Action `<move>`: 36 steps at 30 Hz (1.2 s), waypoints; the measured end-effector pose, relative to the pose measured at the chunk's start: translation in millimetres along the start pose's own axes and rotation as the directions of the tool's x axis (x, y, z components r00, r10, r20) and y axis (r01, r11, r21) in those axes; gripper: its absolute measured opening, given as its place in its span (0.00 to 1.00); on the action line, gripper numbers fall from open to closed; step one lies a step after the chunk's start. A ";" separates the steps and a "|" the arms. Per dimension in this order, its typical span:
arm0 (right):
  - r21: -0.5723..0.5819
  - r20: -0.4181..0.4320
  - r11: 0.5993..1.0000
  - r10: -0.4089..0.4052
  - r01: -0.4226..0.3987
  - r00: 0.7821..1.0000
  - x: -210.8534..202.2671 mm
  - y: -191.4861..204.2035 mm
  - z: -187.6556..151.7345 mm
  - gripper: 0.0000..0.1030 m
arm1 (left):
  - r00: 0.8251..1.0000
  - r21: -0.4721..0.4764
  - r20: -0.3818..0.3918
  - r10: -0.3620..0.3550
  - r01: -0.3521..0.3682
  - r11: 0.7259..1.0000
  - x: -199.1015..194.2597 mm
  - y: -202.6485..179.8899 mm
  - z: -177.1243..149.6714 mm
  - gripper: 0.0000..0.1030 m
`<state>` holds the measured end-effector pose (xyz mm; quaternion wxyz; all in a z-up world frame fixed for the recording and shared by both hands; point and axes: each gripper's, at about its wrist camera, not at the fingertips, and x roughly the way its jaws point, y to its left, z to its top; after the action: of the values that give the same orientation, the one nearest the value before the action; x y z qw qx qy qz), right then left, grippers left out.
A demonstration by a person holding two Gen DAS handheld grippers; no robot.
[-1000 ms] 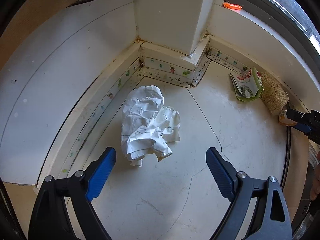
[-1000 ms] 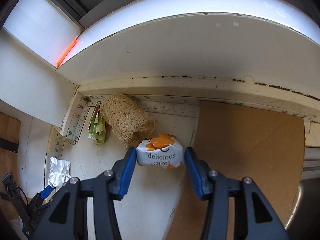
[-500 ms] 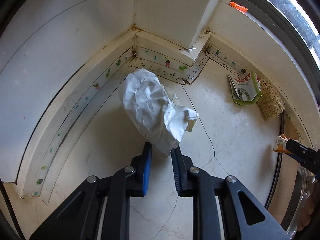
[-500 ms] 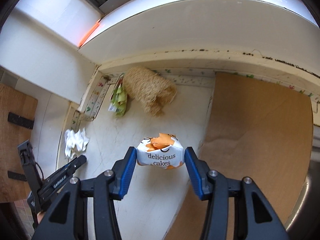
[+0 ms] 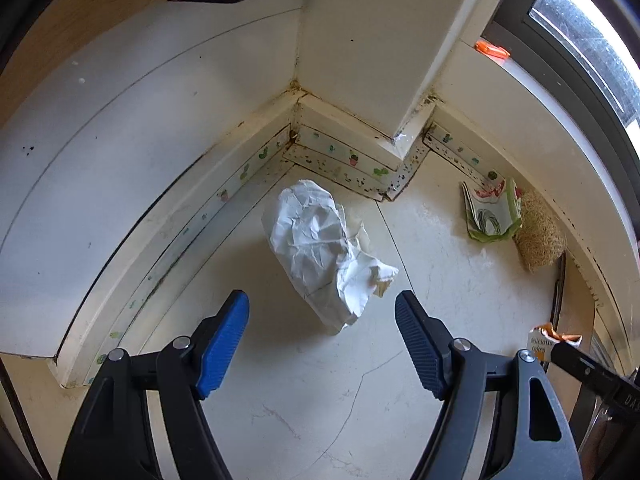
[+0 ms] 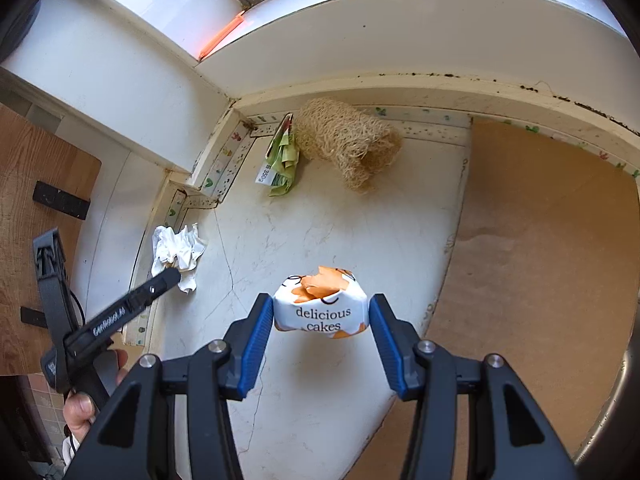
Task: Collect trash
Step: 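Grasp the crumpled white tissue with the left gripper while the right gripper grasps the cakes wrapper, then carry the tissue and cakes wrapper down over the trash bin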
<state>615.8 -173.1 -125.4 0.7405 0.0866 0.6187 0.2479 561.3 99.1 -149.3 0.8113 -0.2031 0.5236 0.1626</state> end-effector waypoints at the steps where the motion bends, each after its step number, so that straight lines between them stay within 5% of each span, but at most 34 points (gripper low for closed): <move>1: -0.001 -0.002 1.000 0.002 -0.002 1.000 0.5 1.7 -1.1 0.49 | 1.000 -0.017 -0.001 0.005 -0.005 1.000 2.8 0.3 3.9 0.72; 11: 0.014 -0.014 1.000 0.006 -0.006 1.000 3.5 5.4 -4.5 0.49 | 0.999 -0.067 0.004 0.049 -0.048 0.997 29.3 -3.8 29.4 0.71; 13: 0.014 -0.015 1.000 0.006 -0.006 1.000 4.0 5.0 -4.5 0.48 | 0.999 -0.082 0.024 0.039 -0.037 0.996 30.9 -3.2 32.2 0.59; 19: 0.017 -0.014 1.000 0.011 -0.011 1.000 2.8 4.4 -6.1 0.49 | 0.995 -0.044 0.081 0.051 -0.047 0.998 29.9 -9.4 28.3 0.51; 27: 0.020 -0.005 1.000 0.021 -0.021 1.000 -10.4 13.6 -22.6 0.49 | 0.996 0.063 0.072 0.054 -0.058 0.996 14.3 -28.1 -1.9 0.49; 36: 0.025 0.003 0.999 0.023 -0.023 1.000 -32.4 39.0 -74.1 0.49 | 0.999 0.197 0.025 -0.022 0.017 0.980 -37.5 -33.1 -64.6 0.49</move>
<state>530.9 -168.0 -96.4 0.7374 0.1035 0.6196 0.2484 511.6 36.2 -133.5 0.8358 -0.1249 0.5242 0.1049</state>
